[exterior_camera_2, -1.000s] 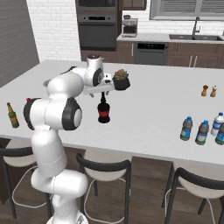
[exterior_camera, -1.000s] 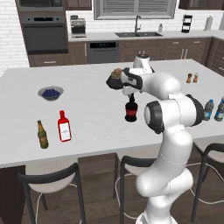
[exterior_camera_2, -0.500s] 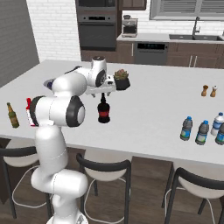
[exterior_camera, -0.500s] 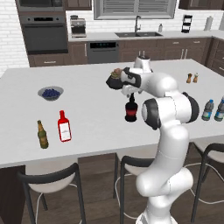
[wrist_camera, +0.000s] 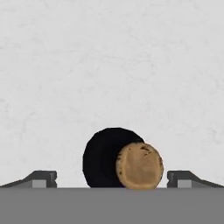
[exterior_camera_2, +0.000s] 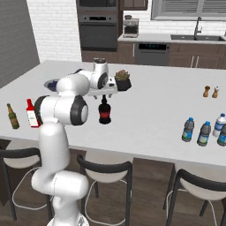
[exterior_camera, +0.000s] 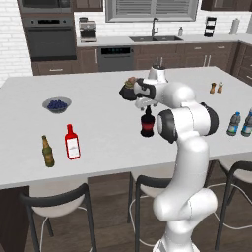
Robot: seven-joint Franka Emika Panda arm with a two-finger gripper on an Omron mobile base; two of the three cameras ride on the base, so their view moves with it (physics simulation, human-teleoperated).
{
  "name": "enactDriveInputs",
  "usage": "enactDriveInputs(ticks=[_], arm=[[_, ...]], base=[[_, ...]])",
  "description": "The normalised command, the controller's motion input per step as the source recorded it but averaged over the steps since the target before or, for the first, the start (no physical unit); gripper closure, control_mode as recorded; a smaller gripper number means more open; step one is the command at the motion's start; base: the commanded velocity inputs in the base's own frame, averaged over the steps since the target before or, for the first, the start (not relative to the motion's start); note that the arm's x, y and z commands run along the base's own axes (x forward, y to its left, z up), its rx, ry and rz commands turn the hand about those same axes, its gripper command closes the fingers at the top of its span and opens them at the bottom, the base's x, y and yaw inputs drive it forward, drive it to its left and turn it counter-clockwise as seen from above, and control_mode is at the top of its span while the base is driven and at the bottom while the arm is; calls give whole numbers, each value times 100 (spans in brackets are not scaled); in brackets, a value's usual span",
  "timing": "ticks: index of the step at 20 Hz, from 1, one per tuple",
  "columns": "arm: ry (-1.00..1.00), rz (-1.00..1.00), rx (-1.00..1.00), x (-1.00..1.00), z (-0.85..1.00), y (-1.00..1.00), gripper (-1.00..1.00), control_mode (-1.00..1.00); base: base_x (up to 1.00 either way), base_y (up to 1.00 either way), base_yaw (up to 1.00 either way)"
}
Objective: Move the plastic bottles in the middle to the plastics group, and the glass bottles in the middle to the glass group.
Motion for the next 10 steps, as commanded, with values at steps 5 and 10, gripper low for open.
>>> enactDriveInputs(ticks=[5,10], arm=[[0,0,0,14,-6,-1,-100,-100],[0,0,0,10,-12,0,-100,-100]], base=[[0,0,0],[0,0,0]])
